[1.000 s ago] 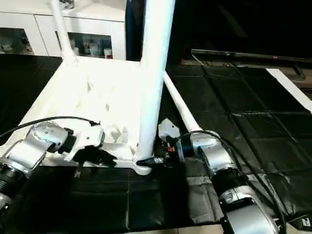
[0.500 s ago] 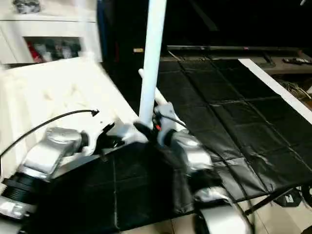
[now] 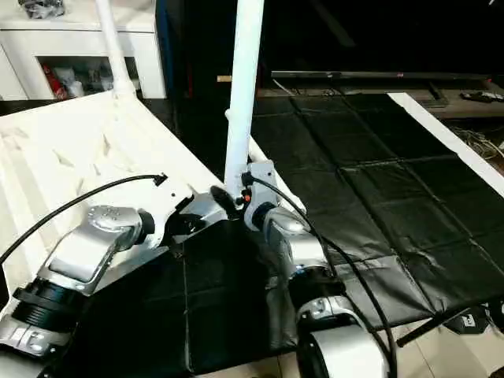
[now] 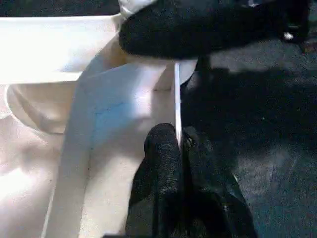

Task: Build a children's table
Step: Rotate leg to tighten

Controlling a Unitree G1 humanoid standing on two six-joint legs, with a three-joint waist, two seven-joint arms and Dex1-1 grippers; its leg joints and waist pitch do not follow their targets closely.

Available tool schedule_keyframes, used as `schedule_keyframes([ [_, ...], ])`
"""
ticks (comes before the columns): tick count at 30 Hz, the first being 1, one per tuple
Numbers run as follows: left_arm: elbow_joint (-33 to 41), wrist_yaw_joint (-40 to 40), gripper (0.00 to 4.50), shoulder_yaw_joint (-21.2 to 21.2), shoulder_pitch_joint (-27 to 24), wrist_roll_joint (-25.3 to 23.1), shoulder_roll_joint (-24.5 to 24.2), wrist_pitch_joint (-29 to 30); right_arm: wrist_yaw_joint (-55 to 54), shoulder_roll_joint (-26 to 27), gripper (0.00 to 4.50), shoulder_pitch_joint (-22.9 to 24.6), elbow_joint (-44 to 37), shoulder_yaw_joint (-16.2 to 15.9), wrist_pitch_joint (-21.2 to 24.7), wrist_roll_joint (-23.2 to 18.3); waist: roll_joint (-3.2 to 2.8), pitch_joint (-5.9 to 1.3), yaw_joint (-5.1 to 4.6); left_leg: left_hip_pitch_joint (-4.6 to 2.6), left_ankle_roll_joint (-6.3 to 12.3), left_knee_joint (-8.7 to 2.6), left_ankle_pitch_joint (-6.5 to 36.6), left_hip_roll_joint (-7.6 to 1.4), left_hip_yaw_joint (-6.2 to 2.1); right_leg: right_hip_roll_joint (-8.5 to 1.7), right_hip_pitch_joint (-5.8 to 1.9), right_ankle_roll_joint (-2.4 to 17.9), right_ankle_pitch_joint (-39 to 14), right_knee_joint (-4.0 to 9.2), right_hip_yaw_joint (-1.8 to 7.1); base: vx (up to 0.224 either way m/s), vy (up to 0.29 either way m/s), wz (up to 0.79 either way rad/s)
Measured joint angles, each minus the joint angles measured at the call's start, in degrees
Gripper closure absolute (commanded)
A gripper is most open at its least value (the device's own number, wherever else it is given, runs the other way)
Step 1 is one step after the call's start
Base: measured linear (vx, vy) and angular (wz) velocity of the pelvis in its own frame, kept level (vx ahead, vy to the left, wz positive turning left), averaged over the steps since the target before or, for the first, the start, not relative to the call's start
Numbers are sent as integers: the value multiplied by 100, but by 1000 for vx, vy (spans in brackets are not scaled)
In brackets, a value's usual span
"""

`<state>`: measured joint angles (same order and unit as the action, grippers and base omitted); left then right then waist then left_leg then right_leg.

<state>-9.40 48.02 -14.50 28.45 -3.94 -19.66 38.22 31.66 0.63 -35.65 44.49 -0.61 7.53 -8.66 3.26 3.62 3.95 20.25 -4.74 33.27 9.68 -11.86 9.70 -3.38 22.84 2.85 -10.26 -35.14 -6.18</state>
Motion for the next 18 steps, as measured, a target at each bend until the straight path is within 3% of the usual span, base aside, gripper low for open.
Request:
schedule_keyframes([
  [3, -66, 275, 450, -60, -1, 32, -166, -279, 776, -417, 7, 237, -311, -123, 71, -72, -3, 2, 99, 7, 0, -4, 0, 0, 0, 0, 5, 0, 0, 3, -2, 0, 0, 0],
  [9, -343, 1079, 450, -103, -42, 210, -795, -1178, 2435, -1416, 7, 526, -729, -324, 64, -196, -24, 14, 224, 18, 2, 6, -2, -1, 3, 0, 4, -1, 2, 4, 2, 0, 0, 0],
  [18, -600, 2050, 450, -247, -84, 358, -1139, -2100, 3641, -1877, 7, 396, -797, -731, -399, -151, -25, 13, 365, 28, 4, 14, -2, -2, 5, 0, -7, -4, 0, 4, 7, 0, 0, 0],
])
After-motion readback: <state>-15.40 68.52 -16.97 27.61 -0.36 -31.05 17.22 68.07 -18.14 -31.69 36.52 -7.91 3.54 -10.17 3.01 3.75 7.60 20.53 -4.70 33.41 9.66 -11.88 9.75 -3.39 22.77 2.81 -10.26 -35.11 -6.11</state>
